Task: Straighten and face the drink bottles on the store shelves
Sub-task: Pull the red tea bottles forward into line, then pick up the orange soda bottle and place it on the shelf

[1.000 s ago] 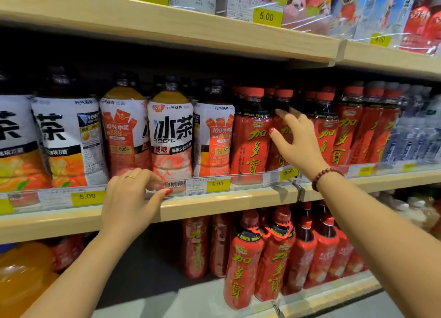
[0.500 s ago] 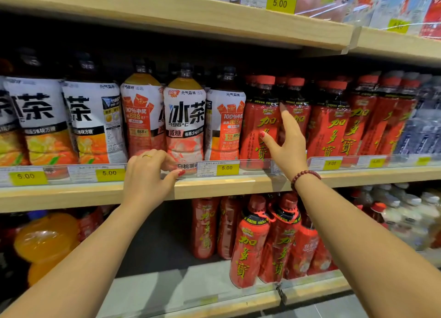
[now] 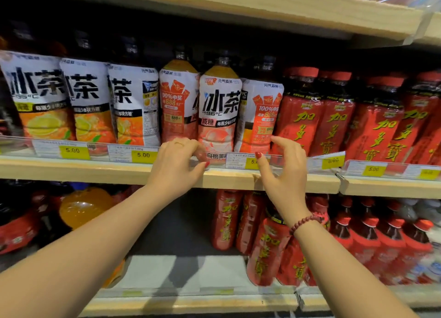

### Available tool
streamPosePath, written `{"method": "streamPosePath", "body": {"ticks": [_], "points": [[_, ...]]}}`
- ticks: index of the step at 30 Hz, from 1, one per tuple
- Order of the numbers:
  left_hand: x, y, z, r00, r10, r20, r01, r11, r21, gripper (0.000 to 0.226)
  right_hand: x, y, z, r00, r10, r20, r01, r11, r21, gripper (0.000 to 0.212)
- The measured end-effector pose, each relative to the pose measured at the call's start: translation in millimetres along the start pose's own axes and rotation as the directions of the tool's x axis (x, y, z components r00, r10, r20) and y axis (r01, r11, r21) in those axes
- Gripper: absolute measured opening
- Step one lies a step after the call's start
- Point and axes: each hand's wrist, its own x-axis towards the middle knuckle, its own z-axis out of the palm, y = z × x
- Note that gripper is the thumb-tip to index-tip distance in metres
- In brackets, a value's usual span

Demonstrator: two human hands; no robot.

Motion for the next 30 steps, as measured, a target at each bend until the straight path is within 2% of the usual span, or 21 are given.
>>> {"method": "streamPosePath", "body": {"ticks": [3, 5, 10, 14, 18, 21, 26, 30], "points": [[-21.8, -9.8, -6.4, 0.998, 0.056, -0.041, -0.057, 0.998, -0.034, 0.035, -23.2, -20.9, 19.2, 0.994, -0.098, 0.054, 0.095, 0.994, 0.061, 0.032], [-40.9, -21.2, -14.6, 0.997, 0.05, -0.063, -0.055, 0.995, -0.081, 0.038, -39.7, -35.5, 33.8, 0.986, -0.127, 0.109, 0.116, 0.988, 0.1, 0.032], [-113.8, -63.4, -37.3, 0.998, -0.032, -0.047, 0.026, 0.992, -0.12, 0.033, -84.0, -71.4, 75.1, 0.941, -0.187, 0.281, 0.14, 0.974, 0.178, 0.03], [-172.5, -103.5, -49.0, 0.987, -0.158, -0.028, 0.153, 0.981, -0.117, 0.031, -116.5, -96.6, 111.8, 0.881, -0.186, 0.434, 0.101, 0.972, 0.212, 0.029], [-211.1, -143.3, -56.9, 0.956, -0.292, -0.044, 0.283, 0.948, -0.148, 0.034, -134.0, -121.4, 149.8, 0.811, -0.085, 0.578, -0.067, 0.969, 0.236, 0.036], [-229.0, -169.1, -56.9, 0.893, -0.446, -0.056, 0.429, 0.883, -0.192, 0.052, -137.1, -137.7, 178.5, 0.754, 0.049, 0.655, -0.271, 0.932, 0.242, 0.046], [-238.6, -203.8, -43.7, 0.774, -0.631, 0.053, 0.614, 0.728, -0.305, 0.092, -137.4, -159.5, 222.3, 0.623, 0.251, 0.741, -0.595, 0.767, 0.24, 0.063], [-243.1, -221.7, -28.2, 0.704, -0.686, 0.185, 0.702, 0.63, -0.332, 0.11, -143.7, -171.5, 247.5, 0.564, 0.282, 0.776, -0.698, 0.666, 0.265, 0.07]]}}
